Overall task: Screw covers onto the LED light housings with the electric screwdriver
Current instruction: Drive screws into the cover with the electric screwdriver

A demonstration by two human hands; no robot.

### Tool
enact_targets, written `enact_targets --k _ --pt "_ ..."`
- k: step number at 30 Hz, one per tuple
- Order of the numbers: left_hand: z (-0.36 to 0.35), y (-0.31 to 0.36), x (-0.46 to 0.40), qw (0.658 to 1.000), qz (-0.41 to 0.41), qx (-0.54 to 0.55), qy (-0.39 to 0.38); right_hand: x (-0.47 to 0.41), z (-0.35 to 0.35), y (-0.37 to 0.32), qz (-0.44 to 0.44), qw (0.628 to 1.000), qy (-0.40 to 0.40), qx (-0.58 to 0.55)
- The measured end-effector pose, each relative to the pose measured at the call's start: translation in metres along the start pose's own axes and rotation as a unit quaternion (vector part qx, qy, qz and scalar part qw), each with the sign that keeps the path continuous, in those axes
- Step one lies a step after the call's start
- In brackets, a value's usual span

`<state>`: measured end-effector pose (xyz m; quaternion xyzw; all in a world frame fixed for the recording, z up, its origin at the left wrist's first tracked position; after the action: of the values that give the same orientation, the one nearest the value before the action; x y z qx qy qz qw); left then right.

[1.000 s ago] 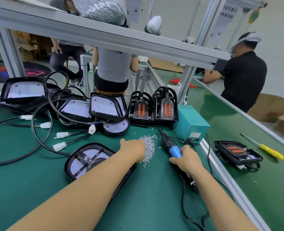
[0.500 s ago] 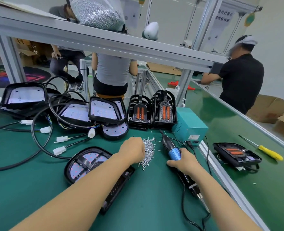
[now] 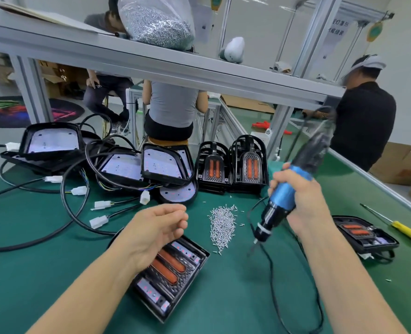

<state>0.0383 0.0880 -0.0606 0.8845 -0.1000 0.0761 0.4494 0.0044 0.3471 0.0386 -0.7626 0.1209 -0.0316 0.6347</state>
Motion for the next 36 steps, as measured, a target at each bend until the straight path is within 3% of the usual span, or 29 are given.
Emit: enact_targets --k 5,12,20,36 --pt "0.002 -0.011 0.019 0.995 0.024 0.094 -0.014 0.024 -0.043 -0.017 0.026 0.978 -0.04 -0.201" --pt "0.002 -0.019 0.037 0.994 0.016 0.104 -0.022 0.054 -0.059 -0.033 0.088 0.946 -0.015 -0.313" --pt "-0.008 -0.019 0.046 0.994 0.0 0.108 -0.035 0.068 -0.066 -0.043 0.127 0.941 -0.017 -0.312" --pt "-0.012 -0.015 0.05 0.99 -0.023 0.139 -0.028 0.075 -0.064 -0.046 0.126 0.943 -0.011 -0.307"
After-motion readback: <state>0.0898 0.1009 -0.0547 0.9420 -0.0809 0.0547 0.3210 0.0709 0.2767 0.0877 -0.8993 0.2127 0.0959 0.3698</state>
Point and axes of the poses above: each hand's wrist, its own x-axis away from the middle knuckle, its own z-axis out of the back of the hand, y = z × x, the point moved 10 cm from there along -x, towards the middle knuckle, and after that the axes turned 7 degrees about x, right-handed, at the moved point
